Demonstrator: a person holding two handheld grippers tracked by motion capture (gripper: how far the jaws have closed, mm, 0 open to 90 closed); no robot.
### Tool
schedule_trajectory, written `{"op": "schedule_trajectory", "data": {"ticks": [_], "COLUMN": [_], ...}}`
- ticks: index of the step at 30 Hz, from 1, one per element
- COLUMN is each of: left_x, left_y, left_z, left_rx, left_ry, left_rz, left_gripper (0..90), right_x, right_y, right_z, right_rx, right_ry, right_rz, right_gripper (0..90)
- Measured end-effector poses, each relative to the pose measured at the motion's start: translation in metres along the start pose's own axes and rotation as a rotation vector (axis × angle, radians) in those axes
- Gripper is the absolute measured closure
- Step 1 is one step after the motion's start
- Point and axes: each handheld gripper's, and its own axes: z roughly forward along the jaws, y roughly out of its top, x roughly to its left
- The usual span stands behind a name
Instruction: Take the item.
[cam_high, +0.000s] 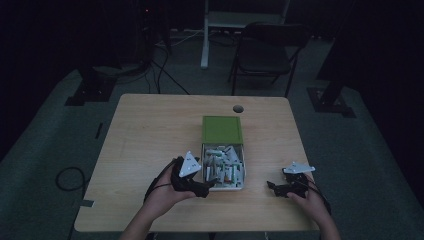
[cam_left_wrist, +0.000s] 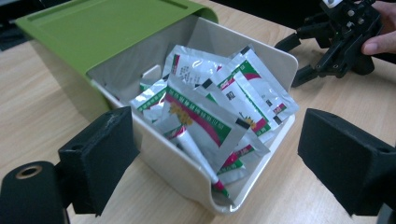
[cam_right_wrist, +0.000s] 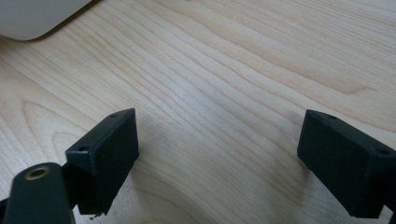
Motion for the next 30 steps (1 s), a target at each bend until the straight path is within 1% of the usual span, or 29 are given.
{"op": "schedule_trajectory", "data": {"ticks": [3, 6, 7, 8, 10, 11, 16, 18, 19, 22, 24, 28, 29, 30], "left_x": [-0.002, -0.006, -0.006, -0.007, -0.008, -0.009, -0.013, -0.013, -0.014, -0.014, -0.015, -0.014, -0.014, -0.014], "left_y": [0.001, 0.003, 0.003, 0.004, 0.005, 0.005, 0.005, 0.005, 0.003, 0.001, 0.000, 0.000, 0.001, 0.001], "left_z": [0.004, 0.011, 0.011, 0.015, 0.018, 0.020, 0.030, 0.030, 0.037, 0.042, 0.045, 0.049, 0.049, 0.050], "left_rx": [0.002, -0.002, -0.002, -0.004, -0.004, -0.004, 0.005, 0.005, 0.012, 0.023, 0.030, 0.032, 0.031, 0.035], "left_ry": [-0.003, -0.018, -0.018, -0.019, -0.018, -0.017, -0.002, -0.002, 0.013, 0.017, 0.033, 0.057, 0.070, 0.091], "left_rz": [-0.001, -0.001, -0.001, 0.002, 0.006, 0.001, 0.015, 0.015, 0.021, 0.019, 0.028, 0.028, 0.028, 0.046], "left_gripper": [12.2, 12.3, 12.3, 12.3, 13.2, 13.2, 14.6, 14.6, 14.6, 15.2, 16.4, 23.3, 23.3, 23.5], "right_x": [0.000, 0.000, 0.000, 0.000, 0.000, 0.000, 0.000, 0.000, 0.000, 0.000, 0.000, 0.000, 0.000, 0.000], "right_y": [0.000, 0.000, 0.000, 0.000, 0.000, 0.000, 0.000, 0.000, 0.000, 0.000, 0.000, 0.000, 0.000, 0.000], "right_z": [0.000, 0.000, 0.000, 0.000, 0.000, 0.000, 0.000, 0.000, 0.000, 0.000, 0.000, 0.000, 0.000, 0.000], "right_rx": [0.000, 0.000, 0.000, 0.000, 0.000, 0.000, 0.000, 0.000, 0.000, 0.000, 0.000, 0.000, 0.000, 0.000], "right_ry": [0.000, 0.000, 0.000, 0.000, 0.000, 0.000, 0.000, 0.000, 0.000, 0.000, 0.000, 0.000, 0.000, 0.000], "right_rz": [0.000, 0.000, 0.000, 0.000, 0.000, 0.000, 0.000, 0.000, 0.000, 0.000, 0.000, 0.001, 0.001, 0.000], "right_gripper": [11.9, 11.9, 11.9, 11.9, 11.9, 11.9, 11.9, 11.9, 11.9, 11.9, 11.9, 11.9, 11.9, 11.9]}}
